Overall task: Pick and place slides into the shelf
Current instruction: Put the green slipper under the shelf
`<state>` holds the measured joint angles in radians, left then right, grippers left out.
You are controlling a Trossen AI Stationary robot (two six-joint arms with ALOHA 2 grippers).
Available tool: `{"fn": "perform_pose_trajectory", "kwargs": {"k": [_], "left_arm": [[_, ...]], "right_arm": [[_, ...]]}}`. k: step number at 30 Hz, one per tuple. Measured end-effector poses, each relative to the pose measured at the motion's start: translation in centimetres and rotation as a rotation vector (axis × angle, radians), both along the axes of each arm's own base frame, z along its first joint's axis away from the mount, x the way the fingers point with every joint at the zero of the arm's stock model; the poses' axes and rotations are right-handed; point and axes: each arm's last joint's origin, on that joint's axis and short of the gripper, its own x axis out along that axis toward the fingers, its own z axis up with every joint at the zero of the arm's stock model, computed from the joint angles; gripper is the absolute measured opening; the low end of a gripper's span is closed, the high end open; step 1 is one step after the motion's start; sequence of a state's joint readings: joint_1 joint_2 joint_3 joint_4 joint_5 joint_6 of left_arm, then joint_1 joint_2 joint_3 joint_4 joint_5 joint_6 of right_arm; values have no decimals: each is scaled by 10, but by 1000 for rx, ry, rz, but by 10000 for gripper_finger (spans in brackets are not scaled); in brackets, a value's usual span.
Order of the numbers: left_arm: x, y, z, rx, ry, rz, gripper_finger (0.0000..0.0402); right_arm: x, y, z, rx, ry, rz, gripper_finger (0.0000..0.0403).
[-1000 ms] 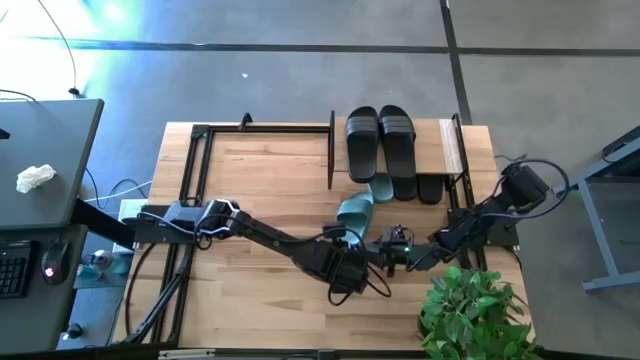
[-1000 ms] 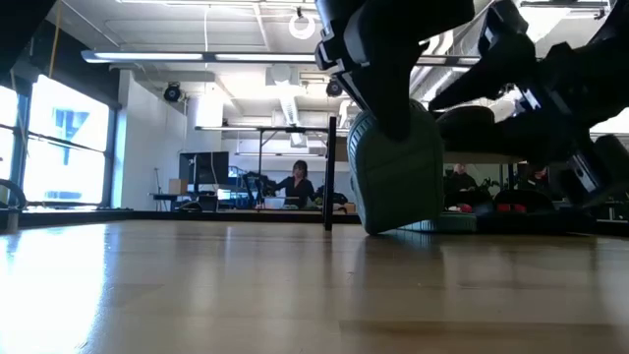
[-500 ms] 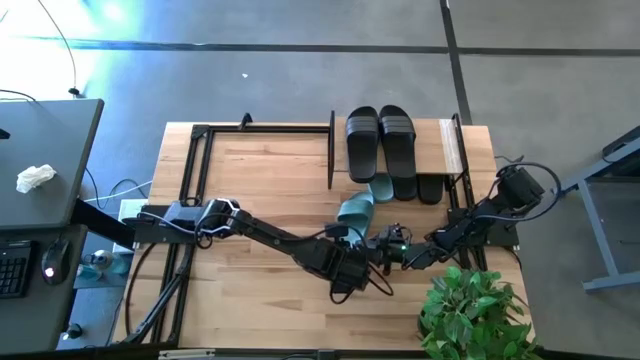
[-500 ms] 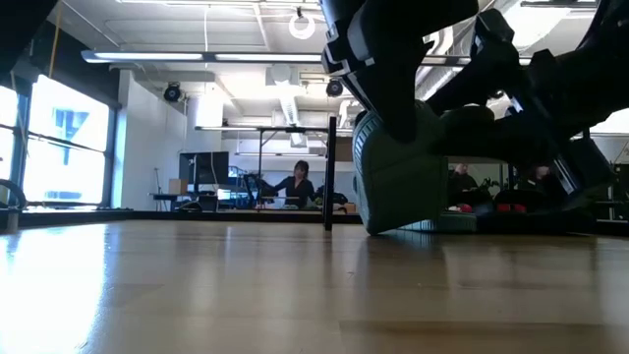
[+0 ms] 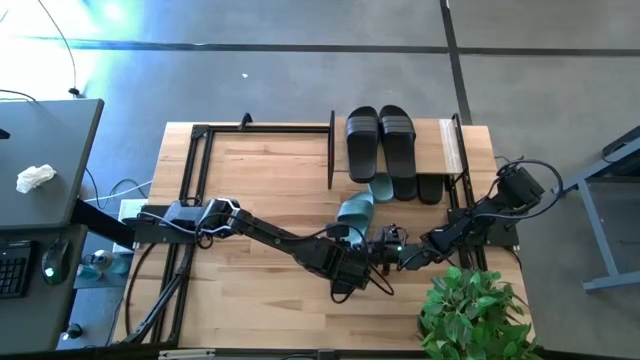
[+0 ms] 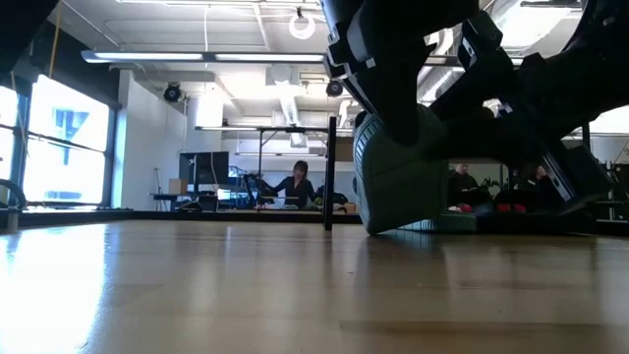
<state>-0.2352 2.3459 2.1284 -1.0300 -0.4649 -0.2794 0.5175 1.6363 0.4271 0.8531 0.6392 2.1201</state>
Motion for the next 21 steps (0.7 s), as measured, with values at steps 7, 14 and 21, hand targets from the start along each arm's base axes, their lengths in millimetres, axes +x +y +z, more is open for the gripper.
{"fn": "perform_pose_trajectory", "kwargs": {"k": [7,14,21], "left_arm": [[-1,-1,-1,-55,12,0,139],[-14,-1,25,-95,12,30,164],[-37,-1,71,-94,-30,18,135]], "right_arm": [[-1,0,-3,-60,38,17,39],[-5,3,-7,-176,99,48,39],[-5,4,-4,-323,100,99,38]]}}
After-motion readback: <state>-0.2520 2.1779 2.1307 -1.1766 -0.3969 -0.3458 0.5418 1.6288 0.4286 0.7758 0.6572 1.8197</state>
